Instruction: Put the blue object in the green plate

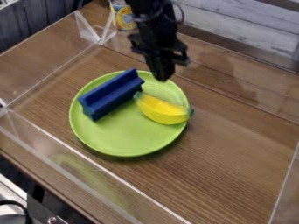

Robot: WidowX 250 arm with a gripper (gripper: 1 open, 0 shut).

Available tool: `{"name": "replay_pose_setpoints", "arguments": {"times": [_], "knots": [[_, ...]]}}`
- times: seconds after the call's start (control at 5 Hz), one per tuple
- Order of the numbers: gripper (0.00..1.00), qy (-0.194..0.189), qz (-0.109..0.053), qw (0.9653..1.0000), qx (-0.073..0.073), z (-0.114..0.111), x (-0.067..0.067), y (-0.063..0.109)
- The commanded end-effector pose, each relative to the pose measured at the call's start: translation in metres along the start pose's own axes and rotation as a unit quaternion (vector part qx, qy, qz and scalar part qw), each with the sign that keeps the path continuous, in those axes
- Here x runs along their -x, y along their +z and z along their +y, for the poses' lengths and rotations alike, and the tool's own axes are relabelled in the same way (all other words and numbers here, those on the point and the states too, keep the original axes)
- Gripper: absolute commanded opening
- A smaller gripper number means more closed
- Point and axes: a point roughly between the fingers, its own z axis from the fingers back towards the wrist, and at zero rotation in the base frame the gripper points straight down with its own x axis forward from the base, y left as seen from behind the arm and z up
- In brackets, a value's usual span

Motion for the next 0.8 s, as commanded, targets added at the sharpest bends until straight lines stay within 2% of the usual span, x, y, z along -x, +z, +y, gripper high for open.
{"name": "replay_pose_setpoints", "arguments": {"times": [0.0, 0.2, 0.4, 0.6], "knots": [[0.0, -0.012, -0.044, 0.9989, -0.006, 0.016, -0.003, 0.044], [0.0, -0.025, -0.038, 0.999, -0.006, 0.037, 0.015, 0.06], [0.0, -0.034, -0.025, 0.9991, -0.006, 0.048, 0.037, 0.059], [1.0, -0.036, -0.014, 0.9992, -0.006, 0.054, 0.05, 0.052]]}}
